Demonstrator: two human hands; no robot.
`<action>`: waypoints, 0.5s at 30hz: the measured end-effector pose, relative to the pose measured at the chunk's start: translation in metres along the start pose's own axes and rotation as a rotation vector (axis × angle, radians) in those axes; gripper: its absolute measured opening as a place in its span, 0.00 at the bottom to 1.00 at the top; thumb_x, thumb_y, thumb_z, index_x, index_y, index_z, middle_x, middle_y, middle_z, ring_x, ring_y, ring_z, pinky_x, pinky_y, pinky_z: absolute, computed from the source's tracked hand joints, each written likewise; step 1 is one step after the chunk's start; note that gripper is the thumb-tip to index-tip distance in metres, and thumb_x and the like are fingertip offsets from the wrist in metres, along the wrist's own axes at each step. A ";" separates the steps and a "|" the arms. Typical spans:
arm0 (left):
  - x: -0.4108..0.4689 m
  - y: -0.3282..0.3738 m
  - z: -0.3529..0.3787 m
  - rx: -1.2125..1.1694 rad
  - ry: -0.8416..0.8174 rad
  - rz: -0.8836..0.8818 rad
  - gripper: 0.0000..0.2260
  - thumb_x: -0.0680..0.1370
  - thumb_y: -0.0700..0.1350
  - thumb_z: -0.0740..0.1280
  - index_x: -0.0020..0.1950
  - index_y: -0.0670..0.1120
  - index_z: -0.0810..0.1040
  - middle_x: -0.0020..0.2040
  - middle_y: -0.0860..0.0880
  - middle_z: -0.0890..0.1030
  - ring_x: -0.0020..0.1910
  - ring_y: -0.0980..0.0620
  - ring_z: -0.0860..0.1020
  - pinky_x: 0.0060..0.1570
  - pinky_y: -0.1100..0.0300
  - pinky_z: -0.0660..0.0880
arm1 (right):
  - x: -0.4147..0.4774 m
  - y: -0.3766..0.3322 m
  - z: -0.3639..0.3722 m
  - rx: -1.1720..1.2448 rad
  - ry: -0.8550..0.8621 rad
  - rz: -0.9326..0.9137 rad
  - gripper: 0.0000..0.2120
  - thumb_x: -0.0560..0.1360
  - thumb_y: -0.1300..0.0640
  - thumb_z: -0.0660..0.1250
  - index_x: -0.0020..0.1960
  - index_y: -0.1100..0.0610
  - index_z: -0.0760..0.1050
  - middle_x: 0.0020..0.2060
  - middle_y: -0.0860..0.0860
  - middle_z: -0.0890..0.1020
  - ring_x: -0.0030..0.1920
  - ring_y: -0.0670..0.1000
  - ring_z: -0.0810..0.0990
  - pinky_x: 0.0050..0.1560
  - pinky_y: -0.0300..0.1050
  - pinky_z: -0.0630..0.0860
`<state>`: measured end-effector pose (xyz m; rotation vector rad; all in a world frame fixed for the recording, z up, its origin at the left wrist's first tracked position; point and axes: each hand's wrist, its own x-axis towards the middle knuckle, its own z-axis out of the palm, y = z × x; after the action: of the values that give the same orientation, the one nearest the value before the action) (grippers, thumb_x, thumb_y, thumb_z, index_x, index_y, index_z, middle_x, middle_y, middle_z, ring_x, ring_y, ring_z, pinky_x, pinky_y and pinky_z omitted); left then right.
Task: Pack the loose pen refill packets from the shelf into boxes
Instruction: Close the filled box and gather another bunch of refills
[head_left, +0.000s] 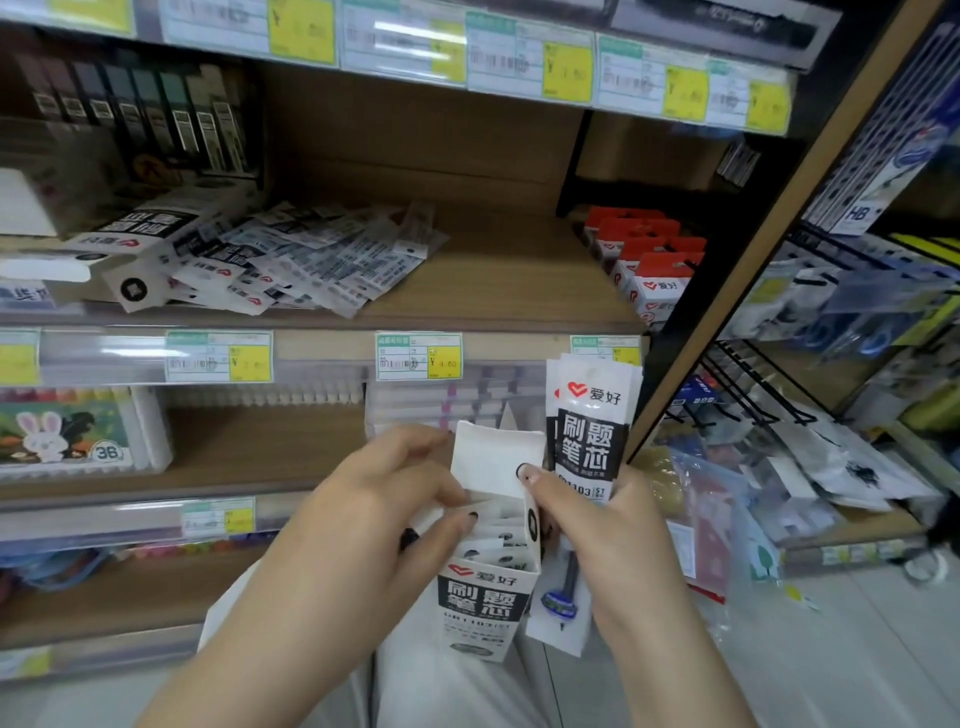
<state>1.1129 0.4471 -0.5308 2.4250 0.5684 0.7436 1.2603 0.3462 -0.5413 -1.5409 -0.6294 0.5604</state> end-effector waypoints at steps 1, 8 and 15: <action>0.000 0.003 -0.001 -0.004 -0.026 -0.003 0.05 0.76 0.49 0.66 0.44 0.51 0.81 0.57 0.61 0.73 0.52 0.64 0.74 0.49 0.76 0.65 | 0.000 0.000 0.001 0.001 0.006 -0.001 0.11 0.64 0.53 0.71 0.42 0.60 0.79 0.39 0.58 0.85 0.44 0.61 0.83 0.49 0.64 0.78; -0.007 0.016 -0.011 0.055 -0.401 -0.156 0.27 0.66 0.75 0.49 0.61 0.69 0.68 0.73 0.67 0.49 0.72 0.65 0.57 0.68 0.64 0.62 | -0.002 0.000 0.001 -0.001 0.111 -0.014 0.10 0.63 0.52 0.71 0.40 0.57 0.79 0.37 0.58 0.84 0.41 0.61 0.84 0.46 0.63 0.79; -0.009 0.027 0.008 0.430 -0.183 -0.080 0.18 0.61 0.53 0.79 0.49 0.54 0.83 0.65 0.36 0.73 0.65 0.28 0.67 0.58 0.31 0.62 | 0.000 0.003 0.008 0.019 0.209 -0.010 0.04 0.62 0.51 0.70 0.37 0.47 0.81 0.33 0.48 0.85 0.38 0.52 0.85 0.44 0.58 0.81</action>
<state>1.1172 0.4187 -0.5239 2.8029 0.8131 0.3875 1.2552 0.3520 -0.5451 -1.5531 -0.4696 0.3900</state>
